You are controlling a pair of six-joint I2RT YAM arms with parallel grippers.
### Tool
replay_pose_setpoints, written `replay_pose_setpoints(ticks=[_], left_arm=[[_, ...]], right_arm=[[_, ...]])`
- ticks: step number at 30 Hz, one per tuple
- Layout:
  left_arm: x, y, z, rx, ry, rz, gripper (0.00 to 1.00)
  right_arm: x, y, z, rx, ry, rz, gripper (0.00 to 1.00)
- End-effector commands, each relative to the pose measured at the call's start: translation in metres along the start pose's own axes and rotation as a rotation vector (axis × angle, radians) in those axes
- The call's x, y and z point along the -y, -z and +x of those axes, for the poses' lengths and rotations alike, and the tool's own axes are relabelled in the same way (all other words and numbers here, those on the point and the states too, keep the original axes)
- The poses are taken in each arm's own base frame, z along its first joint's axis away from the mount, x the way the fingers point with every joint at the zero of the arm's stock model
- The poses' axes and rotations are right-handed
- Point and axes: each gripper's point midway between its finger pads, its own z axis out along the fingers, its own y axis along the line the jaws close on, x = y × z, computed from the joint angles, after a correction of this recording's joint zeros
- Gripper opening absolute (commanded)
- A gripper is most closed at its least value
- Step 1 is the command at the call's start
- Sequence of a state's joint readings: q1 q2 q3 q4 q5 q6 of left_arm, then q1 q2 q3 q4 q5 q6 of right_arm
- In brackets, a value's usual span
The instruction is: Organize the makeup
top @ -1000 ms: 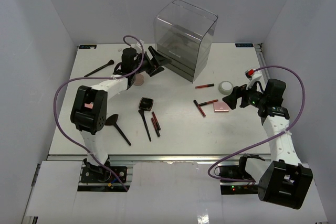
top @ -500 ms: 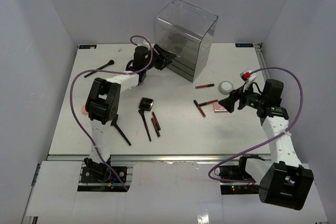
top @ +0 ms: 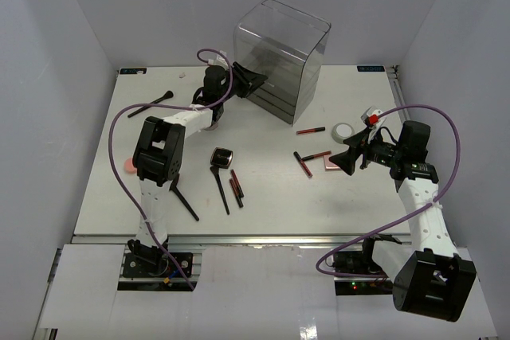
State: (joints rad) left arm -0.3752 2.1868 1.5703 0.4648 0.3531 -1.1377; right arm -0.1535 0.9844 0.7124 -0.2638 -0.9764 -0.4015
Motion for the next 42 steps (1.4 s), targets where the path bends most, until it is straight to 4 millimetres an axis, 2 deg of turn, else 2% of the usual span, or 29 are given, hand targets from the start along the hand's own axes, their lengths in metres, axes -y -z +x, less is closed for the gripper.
replay_pose_setpoints(ticks=[1,6,11,13,17,21,29,34,37,40,42], left_arm=[[0.012,-0.006,-0.011,0.039,0.026,0.037,0.38],[0.01,-0.008,-0.009,0.029,0.037,0.034,0.34],[0.01,-0.005,-0.009,0.029,0.043,0.04,0.18],[0.014,-0.001,-0.01,0.031,0.041,0.051,0.15],[0.019,0.013,-0.011,0.026,0.039,0.073,0.07],[0.028,0.032,-0.013,0.022,0.03,0.1,0.05],[0.073,0.075,-0.014,0.015,0.004,0.205,0.04],[0.09,0.095,-0.015,0.019,-0.007,0.238,0.04],[0.102,0.104,-0.016,0.014,-0.008,0.266,0.04],[0.111,0.111,-0.016,0.005,-0.001,0.287,0.04],[0.119,0.116,-0.017,0.004,-0.004,0.303,0.04]], right_arm=[[-0.007,-0.001,-0.006,0.019,0.032,-0.036,0.9],[-0.008,0.0,-0.005,0.021,0.033,-0.043,0.9],[-0.008,0.0,-0.006,0.022,0.035,-0.042,0.9],[-0.008,0.0,-0.006,0.022,0.037,-0.04,0.9],[-0.007,-0.001,-0.005,0.023,0.03,-0.035,0.9],[-0.011,0.0,-0.008,0.043,0.027,-0.044,0.9],[-0.021,-0.007,-0.019,0.076,-0.039,-0.086,0.9],[-0.018,-0.021,-0.052,0.093,-0.118,-0.091,0.9],[-0.019,-0.031,-0.082,0.103,-0.162,-0.092,0.9],[-0.026,-0.053,-0.113,0.105,-0.21,-0.09,0.9],[-0.027,-0.07,-0.126,0.094,-0.266,-0.102,0.9]])
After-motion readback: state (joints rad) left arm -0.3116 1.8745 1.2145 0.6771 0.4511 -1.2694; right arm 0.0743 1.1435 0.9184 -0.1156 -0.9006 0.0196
